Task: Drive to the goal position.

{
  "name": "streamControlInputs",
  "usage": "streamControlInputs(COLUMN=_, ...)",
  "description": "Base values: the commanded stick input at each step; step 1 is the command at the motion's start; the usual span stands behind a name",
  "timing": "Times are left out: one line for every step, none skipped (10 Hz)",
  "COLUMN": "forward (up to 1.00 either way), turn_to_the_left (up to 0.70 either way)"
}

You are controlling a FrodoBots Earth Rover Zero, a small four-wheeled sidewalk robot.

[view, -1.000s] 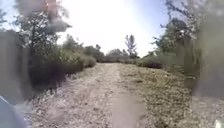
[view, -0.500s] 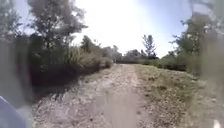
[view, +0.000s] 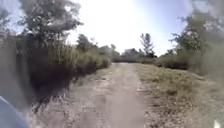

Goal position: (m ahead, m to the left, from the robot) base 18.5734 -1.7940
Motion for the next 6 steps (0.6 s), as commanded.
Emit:
streamControlInputs(forward=0.7, turn_to_the_left=0.0)
streamControlInputs(forward=0.7, turn_to_the_left=0.0)
streamControlInputs(forward=0.7, turn_to_the_left=0.0)
streamControlInputs(forward=0.7, turn_to_the_left=0.0)
streamControlInputs(forward=0.7, turn_to_the_left=0.0)
streamControlInputs(forward=0.7, turn_to_the_left=0.0)
